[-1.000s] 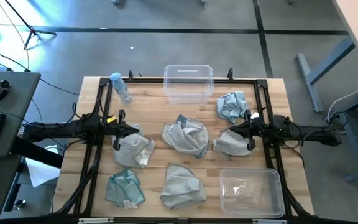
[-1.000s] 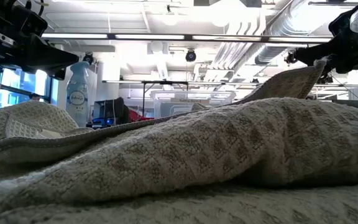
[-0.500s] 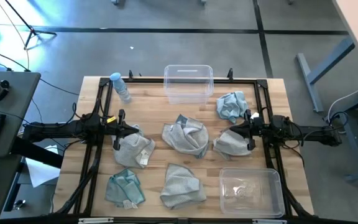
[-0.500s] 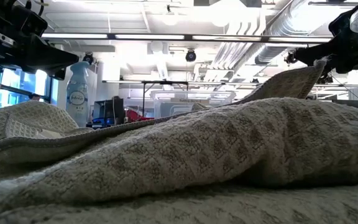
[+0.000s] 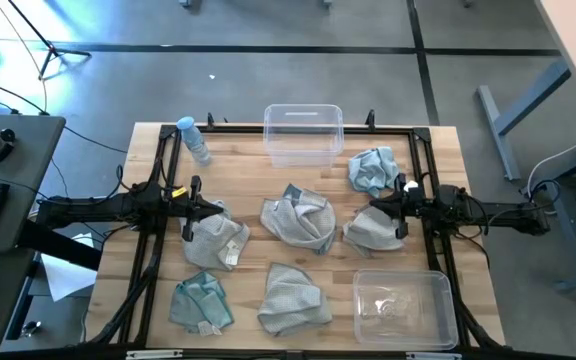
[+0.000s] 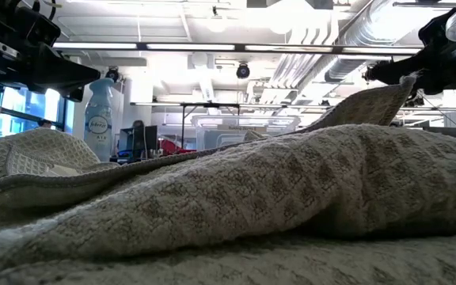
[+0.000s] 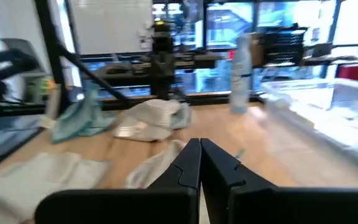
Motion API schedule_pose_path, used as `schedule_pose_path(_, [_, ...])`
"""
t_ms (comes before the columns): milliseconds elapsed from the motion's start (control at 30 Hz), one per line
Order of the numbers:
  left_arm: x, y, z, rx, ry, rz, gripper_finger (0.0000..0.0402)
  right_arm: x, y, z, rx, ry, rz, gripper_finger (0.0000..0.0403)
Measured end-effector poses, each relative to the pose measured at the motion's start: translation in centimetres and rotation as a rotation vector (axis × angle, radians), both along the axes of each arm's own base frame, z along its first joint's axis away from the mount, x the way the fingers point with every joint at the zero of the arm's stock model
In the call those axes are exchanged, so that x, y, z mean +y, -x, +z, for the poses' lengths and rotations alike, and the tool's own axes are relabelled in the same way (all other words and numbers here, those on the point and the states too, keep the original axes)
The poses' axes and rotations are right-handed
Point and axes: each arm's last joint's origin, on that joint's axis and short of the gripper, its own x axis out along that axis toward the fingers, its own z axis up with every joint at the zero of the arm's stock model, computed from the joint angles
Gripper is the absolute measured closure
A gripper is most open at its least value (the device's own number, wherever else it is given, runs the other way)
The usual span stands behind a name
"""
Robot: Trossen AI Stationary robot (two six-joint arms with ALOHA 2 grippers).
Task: Sort microfiber towel by color & place in baskets
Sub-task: Put the blue towel into the top transparent bin
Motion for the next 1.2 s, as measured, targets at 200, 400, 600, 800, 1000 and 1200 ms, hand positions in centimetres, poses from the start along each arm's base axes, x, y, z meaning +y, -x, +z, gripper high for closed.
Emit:
schedule_pose_path(200, [0.0, 0.0, 0.0, 0.0, 0.0, 0.0, 0.0401, 0.0, 0.0, 0.0, 0.0, 0.011, 0.0, 0.0402])
schedule_pose_path(400, [0.0, 0.0, 0.0, 0.0, 0.0, 0.0, 0.0401, 0.0, 0.0, 0.0, -0.007, -0.073, 0.002, 0.0402])
schedule_pose_path(600, [0.0, 0.0, 0.0, 0.0, 0.0, 0.0, 0.0401, 0.0, 0.0, 0.0, -0.014, -0.176, 0.002, 0.0402])
schedule_pose_path(800, [0.0, 0.0, 0.0, 0.0, 0.0, 0.0, 0.0402, -0.3, 0.3, 1.3, -0.052, -0.159, -0.112, 0.0402])
schedule_pose_path(1000, [0.0, 0.0, 0.0, 0.0, 0.0, 0.0, 0.0402, -0.4, 1.7, 5.8, -0.092, -0.134, -0.144, 0.0403])
schedule_pose_path(1200, [0.0, 0.0, 0.0, 0.0, 0.0, 0.0, 0.0402, -0.5, 2.8, 10.8, 0.066, -0.148, -0.228, 0.0403])
